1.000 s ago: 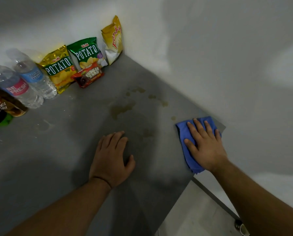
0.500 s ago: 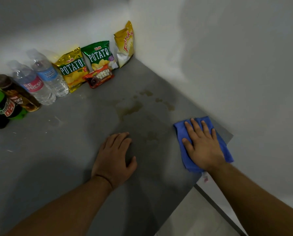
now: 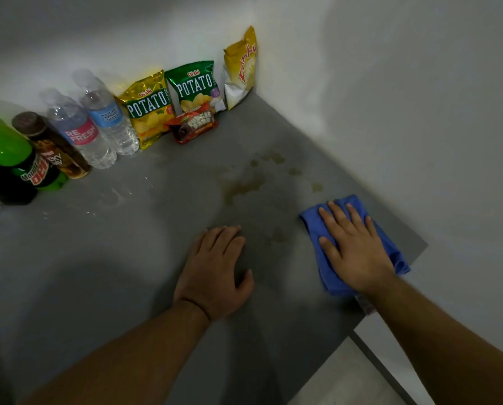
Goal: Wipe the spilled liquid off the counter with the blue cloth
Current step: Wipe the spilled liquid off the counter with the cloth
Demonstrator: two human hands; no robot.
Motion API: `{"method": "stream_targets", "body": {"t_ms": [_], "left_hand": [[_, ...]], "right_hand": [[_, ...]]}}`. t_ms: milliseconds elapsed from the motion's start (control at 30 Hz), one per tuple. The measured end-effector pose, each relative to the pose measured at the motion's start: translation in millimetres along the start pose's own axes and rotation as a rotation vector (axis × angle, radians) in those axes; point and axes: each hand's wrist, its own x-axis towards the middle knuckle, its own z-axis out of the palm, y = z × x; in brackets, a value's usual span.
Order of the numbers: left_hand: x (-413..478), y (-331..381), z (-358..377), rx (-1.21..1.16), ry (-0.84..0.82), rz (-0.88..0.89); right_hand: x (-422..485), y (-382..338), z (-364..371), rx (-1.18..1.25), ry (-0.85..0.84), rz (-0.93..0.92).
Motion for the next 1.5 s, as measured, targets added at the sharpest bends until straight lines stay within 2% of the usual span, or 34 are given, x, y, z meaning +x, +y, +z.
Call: {"method": "stream_targets", "body": {"t_ms": [67, 133, 300, 367, 467, 567, 633, 733, 867, 967, 1067, 1133, 1233, 1367, 1433, 1500], "left_hand": [[-0.6, 0.0, -0.4, 0.001, -0.002, -0.004], [-0.5, -0.1, -0.7, -0.006, -0.003, -0.007], [-0.1, -2.1, 2.1, -0.022, 0.016, 0.002], [-0.1, -2.9, 3.4, -0.026, 0.011, 0.004], [0.2, -4.6, 5.1, -0.026, 0.006, 0.006], [-0.2, -5.5, 6.8, -0.028, 0.014, 0.016], [-0.6, -6.1, 8.1, -0.029, 0.025, 0.023], [-0.8, -7.4, 10.4, -0.038, 0.039, 0.034], [0.0, -8.9, 11.3, -0.081, 0.051, 0.032], [0.7, -9.5, 10.5, -0.105, 0.056, 0.031], [0.3, -9.0, 9.1, -0.127, 0.06, 0.03], [-0.4, -10.3, 8.0, -0.158, 0.08, 0.026], [-1.7, -13.2, 6.6, -0.249, 0.125, 0.005], [1.2, -17.8, -0.3, -0.389, 0.207, -0.079], [4.8, -23.6, -4.8, -0.402, 0.215, -0.108], [8.4, -32.5, -9.7, -0.362, 0.197, -0.119]], "right_hand": [[20.8, -21.7, 0.9, -0.015, -0.007, 0.091], [25.5, -42.6, 3.1, -0.031, 0.001, 0.077], [-11.0, -35.2, 10.4, 0.003, -0.045, -0.252], [-14.3, -15.9, 5.7, 0.032, -0.059, -0.298], [2.0, -11.1, 2.2, 0.023, -0.024, -0.179], [28.0, -43.1, 7.3, -0.011, 0.015, 0.027], [32.9, -67.5, 11.7, -0.022, 0.028, 0.07], [12.9, -77.4, 17.0, -0.016, -0.006, -0.08], [-14.3, -42.6, 11.4, -0.001, -0.072, -0.263], [0.4, -36.1, 5.5, -0.003, -0.037, -0.155], [29.4, -66.6, 8.5, 0.002, 0.02, 0.049], [37.6, -90.8, 13.4, -0.015, 0.025, 0.081], [23.3, -101.2, 19.3, -0.041, -0.021, -0.092], [4.4, -64.1, 13.2, -0.016, -0.092, -0.355], [10.0, -52.3, 6.9, -0.01, -0.086, -0.332], [24.8, -59.1, 4.3, -0.012, -0.05, -0.228]]}}
